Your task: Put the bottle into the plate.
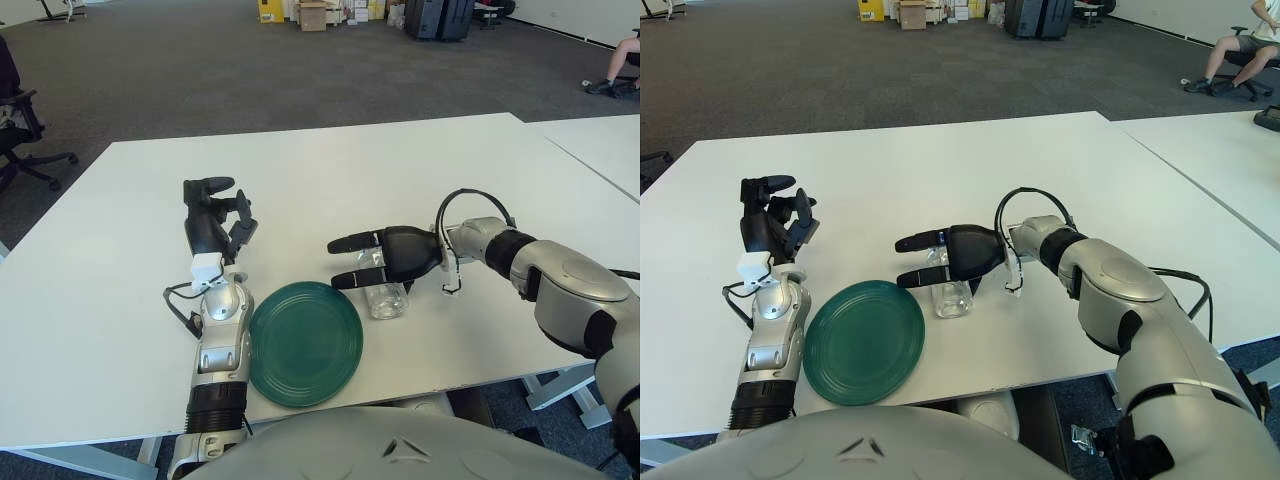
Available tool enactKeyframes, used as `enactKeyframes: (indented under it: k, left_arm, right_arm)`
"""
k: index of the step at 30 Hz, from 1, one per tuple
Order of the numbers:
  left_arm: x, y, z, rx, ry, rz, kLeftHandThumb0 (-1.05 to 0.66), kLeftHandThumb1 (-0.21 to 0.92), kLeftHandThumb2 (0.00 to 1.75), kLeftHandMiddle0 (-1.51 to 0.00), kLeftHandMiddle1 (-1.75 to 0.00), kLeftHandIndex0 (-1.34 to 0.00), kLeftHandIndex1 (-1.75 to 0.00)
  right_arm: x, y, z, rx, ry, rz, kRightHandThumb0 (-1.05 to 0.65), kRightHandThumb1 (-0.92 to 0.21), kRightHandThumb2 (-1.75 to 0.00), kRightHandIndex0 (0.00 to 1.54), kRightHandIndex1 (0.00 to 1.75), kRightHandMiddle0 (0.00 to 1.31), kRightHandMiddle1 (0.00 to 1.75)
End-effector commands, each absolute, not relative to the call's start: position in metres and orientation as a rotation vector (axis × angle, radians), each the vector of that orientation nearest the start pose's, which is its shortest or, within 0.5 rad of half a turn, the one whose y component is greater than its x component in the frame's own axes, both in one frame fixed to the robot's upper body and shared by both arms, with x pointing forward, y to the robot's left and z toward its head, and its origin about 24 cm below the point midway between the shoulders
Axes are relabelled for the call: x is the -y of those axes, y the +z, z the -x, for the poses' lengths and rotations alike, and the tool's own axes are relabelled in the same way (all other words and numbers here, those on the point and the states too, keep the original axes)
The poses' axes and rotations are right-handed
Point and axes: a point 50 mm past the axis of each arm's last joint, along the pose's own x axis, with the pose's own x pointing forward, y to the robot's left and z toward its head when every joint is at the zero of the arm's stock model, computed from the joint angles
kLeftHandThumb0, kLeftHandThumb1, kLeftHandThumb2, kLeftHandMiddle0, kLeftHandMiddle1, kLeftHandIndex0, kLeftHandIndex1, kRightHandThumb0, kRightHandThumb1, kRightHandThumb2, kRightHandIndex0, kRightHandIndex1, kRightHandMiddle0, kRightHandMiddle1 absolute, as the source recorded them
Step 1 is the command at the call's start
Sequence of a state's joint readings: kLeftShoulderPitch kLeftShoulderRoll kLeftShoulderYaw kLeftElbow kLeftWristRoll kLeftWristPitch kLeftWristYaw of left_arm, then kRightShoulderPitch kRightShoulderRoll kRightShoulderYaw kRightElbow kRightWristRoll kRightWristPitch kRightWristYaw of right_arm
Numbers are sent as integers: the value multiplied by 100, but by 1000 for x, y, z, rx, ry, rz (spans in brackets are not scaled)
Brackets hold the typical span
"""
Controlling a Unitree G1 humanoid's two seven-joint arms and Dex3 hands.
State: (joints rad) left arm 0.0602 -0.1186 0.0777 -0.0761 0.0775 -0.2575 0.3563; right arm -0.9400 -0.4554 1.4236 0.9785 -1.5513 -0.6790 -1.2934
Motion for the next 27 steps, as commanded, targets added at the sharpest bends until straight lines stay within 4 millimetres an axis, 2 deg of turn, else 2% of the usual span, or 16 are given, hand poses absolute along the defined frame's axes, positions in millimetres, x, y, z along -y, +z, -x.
enactKeyframes:
  k: [1,2,3,4,6,7,8,10,12,15,18,21,27]
  left_arm:
    - [-166,66,-232,256,474,94,-39,73,79,-47,-157,-32,-175]
    - [-167,66,-231,256,475,92,-39,73,79,-47,-157,-32,-175]
    - [-167,66,-231,256,476,90,-39,73,79,-47,-157,-32,-175]
    - [-167,66,-231,256,477,89,-39,72,79,-47,-158,-32,-175]
    - [-168,67,-231,255,476,87,-39,72,80,-47,-158,-32,-175]
    - [-168,67,-230,255,476,87,-39,72,80,-47,-158,-32,-175]
    - [-168,68,-230,255,476,87,-39,72,80,-48,-158,-32,-175]
    - [-168,68,-230,254,476,87,-39,72,81,-48,-158,-32,-175]
    - [-168,69,-229,254,476,88,-39,71,81,-49,-158,-33,-175]
    - [-169,69,-229,255,476,90,-39,71,82,-49,-158,-33,-175]
    - [-169,70,-228,255,475,91,-39,70,82,-49,-158,-33,-175]
    - [-169,71,-228,254,473,91,-39,70,83,-49,-158,-33,-175]
    - [-169,74,-227,252,470,92,-40,68,85,-50,-158,-34,-175]
  right_arm:
    - [122,-4,-271,1409,1436,1537,-57,-92,-77,25,4,0,44]
    - [123,-4,-272,1414,1423,1539,-56,-92,-77,26,4,0,46]
    - [123,-4,-272,1418,1413,1540,-53,-92,-75,32,7,1,58]
    - [123,-4,-272,1431,1401,1538,-49,-91,-72,38,14,0,79]
    - [123,-3,-272,1459,1376,1530,-44,-90,-69,35,54,0,112]
    - [122,-3,-272,1473,1364,1524,-44,-90,-69,35,54,0,112]
    - [122,-3,-272,1493,1350,1519,-23,-91,-59,33,106,5,139]
    - [122,-3,-272,1527,1330,1513,-12,-78,-72,36,139,16,148]
    - [123,-2,-273,1560,1316,1509,-7,-67,-84,42,157,27,148]
    - [123,-2,-273,1592,1299,1502,-3,-54,-98,47,169,39,148]
    - [126,-1,-275,1587,1266,1508,-1,-44,-111,51,173,45,153]
    - [129,-2,-276,1533,1220,1523,-1,-35,-123,56,174,48,160]
    - [132,-3,-278,1461,1163,1549,-1,-28,-134,61,175,48,167]
